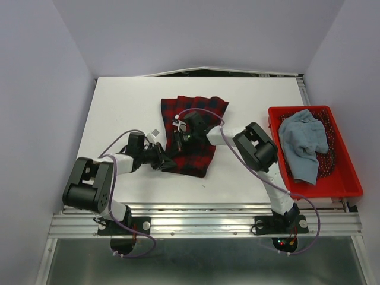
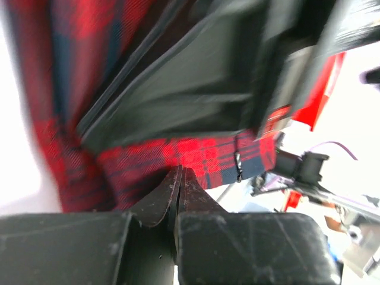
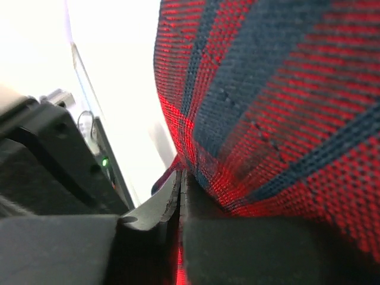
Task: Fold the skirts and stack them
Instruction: Fold the skirt
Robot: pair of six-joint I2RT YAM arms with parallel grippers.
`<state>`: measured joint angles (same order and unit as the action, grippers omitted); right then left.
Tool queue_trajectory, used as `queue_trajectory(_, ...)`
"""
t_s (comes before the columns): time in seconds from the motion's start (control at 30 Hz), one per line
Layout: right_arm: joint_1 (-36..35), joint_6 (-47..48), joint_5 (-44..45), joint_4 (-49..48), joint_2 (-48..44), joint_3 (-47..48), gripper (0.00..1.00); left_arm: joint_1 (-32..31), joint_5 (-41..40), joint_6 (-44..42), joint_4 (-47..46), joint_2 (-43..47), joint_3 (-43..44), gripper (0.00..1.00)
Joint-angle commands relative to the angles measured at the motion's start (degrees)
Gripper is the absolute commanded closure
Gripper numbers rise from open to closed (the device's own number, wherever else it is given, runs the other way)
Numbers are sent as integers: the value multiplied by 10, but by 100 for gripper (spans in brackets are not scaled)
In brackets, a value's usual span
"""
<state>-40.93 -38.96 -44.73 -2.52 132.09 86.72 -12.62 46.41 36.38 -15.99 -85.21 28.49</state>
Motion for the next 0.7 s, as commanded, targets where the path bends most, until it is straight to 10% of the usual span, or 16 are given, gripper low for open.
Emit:
queue_trajectory(0.0,17,52,45,48,5,46,84,-2,-62,-16,28,16,-8,100)
queue_trajectory(0.07,23,65,47,66,-14,71,61,-2,-77,-13,28,-7,-5,100)
queue_trajectory(0.1,38,78,47,88,-23,78,32,-2,-82,-9,26,-23,-2,100)
queue_trajectory(0.2,80,92,54,139,-69,90,13,-1,-79,4,14,-57,12,100)
queue_trajectory(0.43,147,17,-74,110,-238,-128,18,11,-42,19,-19,-127,45,100)
queue_trajectory(0.57,147,-151,-134,-172,-293,-333,32,11,-33,22,-21,-156,60,100)
queue_trajectory(0.67,147,-129,-157,-181,-254,-357,40,11,-33,23,-27,-160,57,100)
